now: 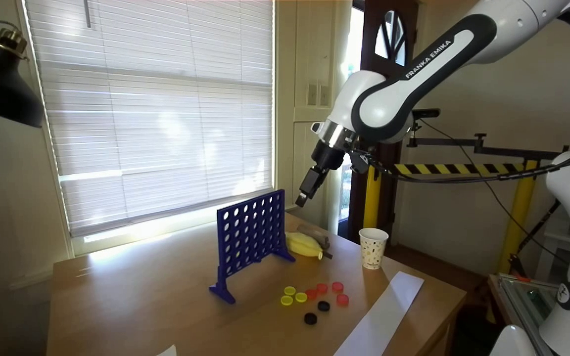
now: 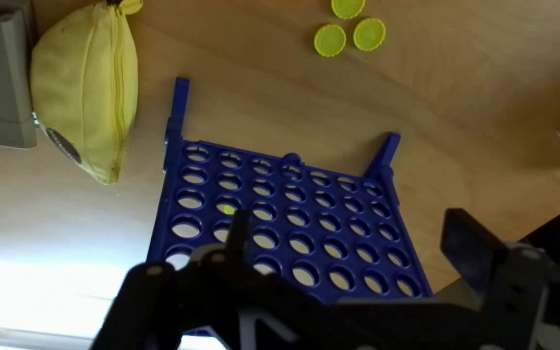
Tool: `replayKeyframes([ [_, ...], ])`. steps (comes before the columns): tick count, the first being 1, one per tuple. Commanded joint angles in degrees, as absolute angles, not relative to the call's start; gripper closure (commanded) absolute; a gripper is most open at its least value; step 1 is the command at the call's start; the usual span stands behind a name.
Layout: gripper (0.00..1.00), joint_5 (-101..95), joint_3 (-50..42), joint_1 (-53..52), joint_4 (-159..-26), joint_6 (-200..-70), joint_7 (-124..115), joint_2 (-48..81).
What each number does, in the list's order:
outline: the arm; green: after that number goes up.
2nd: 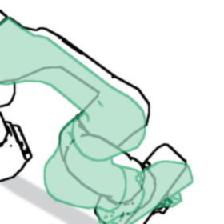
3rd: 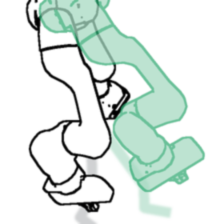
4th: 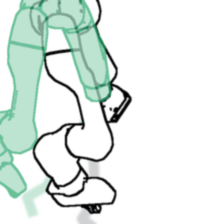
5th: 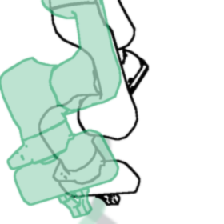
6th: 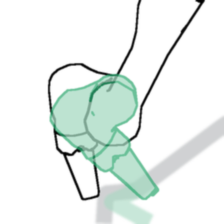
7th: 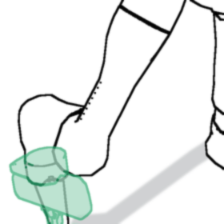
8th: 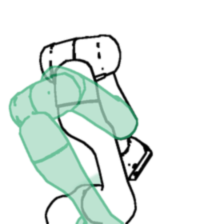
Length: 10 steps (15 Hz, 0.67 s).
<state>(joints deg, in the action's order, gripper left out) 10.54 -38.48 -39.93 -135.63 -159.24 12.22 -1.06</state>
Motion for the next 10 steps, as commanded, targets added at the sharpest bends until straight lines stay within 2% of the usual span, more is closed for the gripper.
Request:
replayKeyframes([
  [1,0.00,21.0,-38.4,-40.0,-134.0,-159.6,24.2,5.3],
  [7,0.00,33.2,-33.5,-35.8,-127.6,-158.5,38.9,18.3],
  [8,0.00,30.4,-35.2,-37.4,-132.1,-159.3,36.0,12.5],
  [10,0.00,31.0,-34.3,-36.7,-130.1,-159.3,36.8,16.1],
])
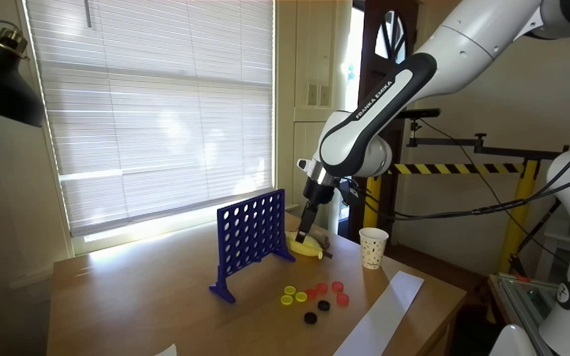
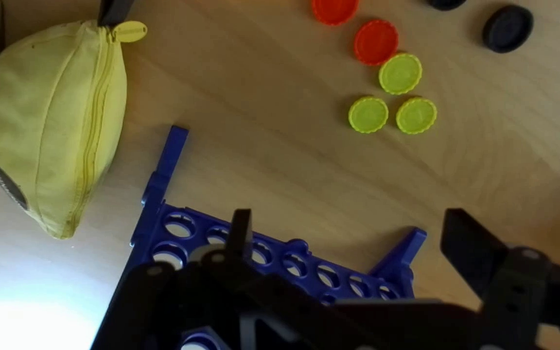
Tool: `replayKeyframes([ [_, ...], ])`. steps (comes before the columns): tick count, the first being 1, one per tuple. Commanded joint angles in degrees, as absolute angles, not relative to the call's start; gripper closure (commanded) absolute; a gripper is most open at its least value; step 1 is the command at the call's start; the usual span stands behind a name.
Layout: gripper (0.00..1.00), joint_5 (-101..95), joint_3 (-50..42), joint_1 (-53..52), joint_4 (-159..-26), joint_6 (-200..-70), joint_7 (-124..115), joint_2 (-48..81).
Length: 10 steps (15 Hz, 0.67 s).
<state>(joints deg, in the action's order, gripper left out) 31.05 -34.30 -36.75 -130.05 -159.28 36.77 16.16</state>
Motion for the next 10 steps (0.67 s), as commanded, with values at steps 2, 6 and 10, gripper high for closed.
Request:
replayKeyframes([
  [2,0.00,21.5,-22.9,-25.3,-129.9,-161.3,29.9,15.0],
  [6,0.00,16.7,-9.0,-12.7,-129.0,-162.8,18.5,18.1],
  [10,0.00,17.3,0.2,-4.8,-127.8,-165.5,14.7,22.2],
])
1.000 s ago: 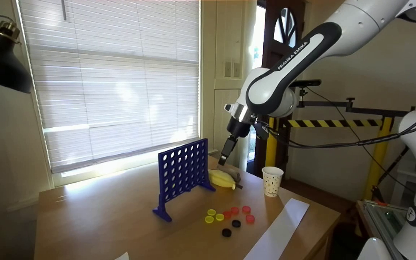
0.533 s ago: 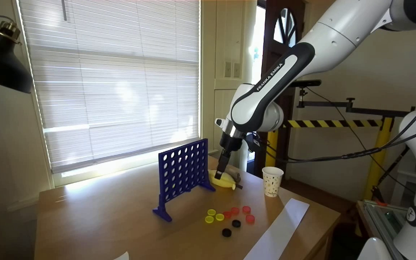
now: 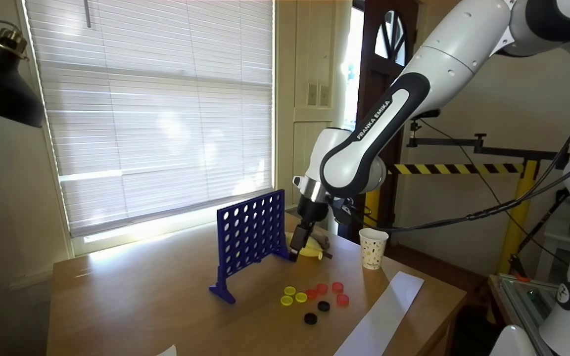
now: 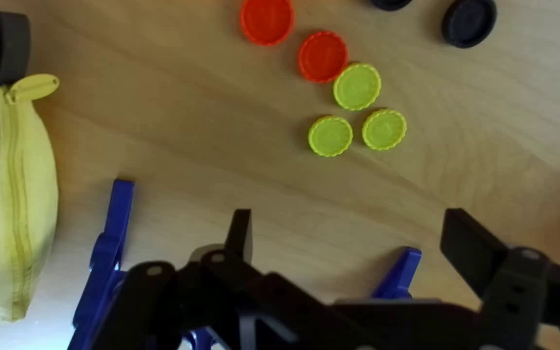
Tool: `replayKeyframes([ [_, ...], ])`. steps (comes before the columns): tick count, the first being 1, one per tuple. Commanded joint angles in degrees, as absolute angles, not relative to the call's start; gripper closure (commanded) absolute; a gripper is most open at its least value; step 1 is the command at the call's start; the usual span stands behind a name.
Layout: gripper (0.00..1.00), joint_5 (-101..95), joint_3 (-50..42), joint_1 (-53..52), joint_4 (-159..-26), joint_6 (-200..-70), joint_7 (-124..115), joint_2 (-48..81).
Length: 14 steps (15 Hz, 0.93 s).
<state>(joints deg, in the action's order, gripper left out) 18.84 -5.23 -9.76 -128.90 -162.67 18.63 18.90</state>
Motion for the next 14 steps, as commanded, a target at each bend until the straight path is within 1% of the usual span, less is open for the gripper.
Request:
replayKeyframes([
  [1,0.00,16.3,0.9,-4.1,-127.7,-166.4,13.4,22.9],
  [7,0.00,9.4,0.2,-3.6,-126.2,-172.7,6.8,28.8],
  [14,0.00,5.4,0.5,-3.8,-121.5,-173.3,3.9,34.0],
])
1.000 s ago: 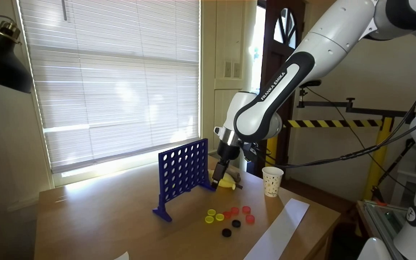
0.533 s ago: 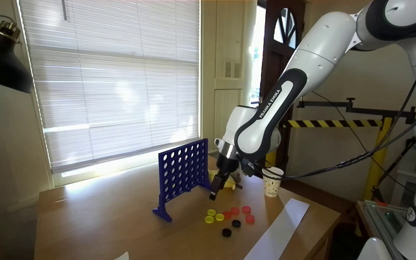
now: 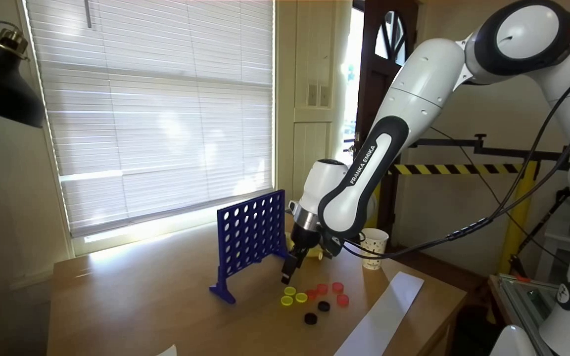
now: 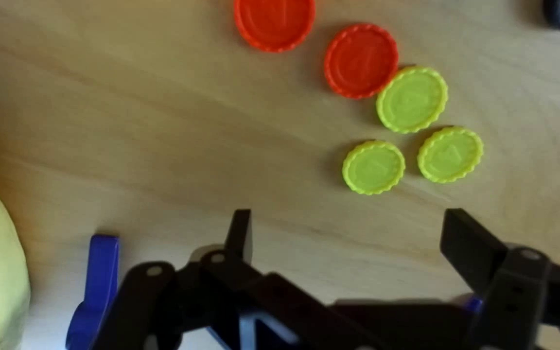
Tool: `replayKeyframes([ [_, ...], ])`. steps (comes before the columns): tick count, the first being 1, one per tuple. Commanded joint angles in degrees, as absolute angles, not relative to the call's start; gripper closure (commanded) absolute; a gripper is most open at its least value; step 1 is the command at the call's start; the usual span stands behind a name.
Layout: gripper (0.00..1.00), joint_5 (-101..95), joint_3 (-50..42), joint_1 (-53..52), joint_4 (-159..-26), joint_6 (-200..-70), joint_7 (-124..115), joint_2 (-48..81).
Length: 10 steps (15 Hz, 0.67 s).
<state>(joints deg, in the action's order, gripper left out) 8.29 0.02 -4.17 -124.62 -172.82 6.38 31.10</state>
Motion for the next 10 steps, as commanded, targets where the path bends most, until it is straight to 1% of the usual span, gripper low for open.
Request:
replayKeyframes([
  [1,0.00,5.1,0.4,-4.0,-120.9,-173.0,3.6,34.5],
  [3,0.01,4.9,0.5,-4.0,-120.1,-172.5,3.5,35.2],
  [4,0.03,4.8,0.4,-4.1,-119.9,-172.3,3.3,35.5],
  [5,0.03,4.8,0.5,-4.1,-119.7,-172.1,3.3,35.7],
  [6,0.05,4.7,0.4,-4.2,-119.5,-171.9,3.2,36.0],
  [9,0.07,4.7,0.8,-4.0,-119.1,-171.3,3.0,36.3],
  [10,0.04,4.6,0.8,-4.1,-119.1,-171.1,2.9,36.4],
])
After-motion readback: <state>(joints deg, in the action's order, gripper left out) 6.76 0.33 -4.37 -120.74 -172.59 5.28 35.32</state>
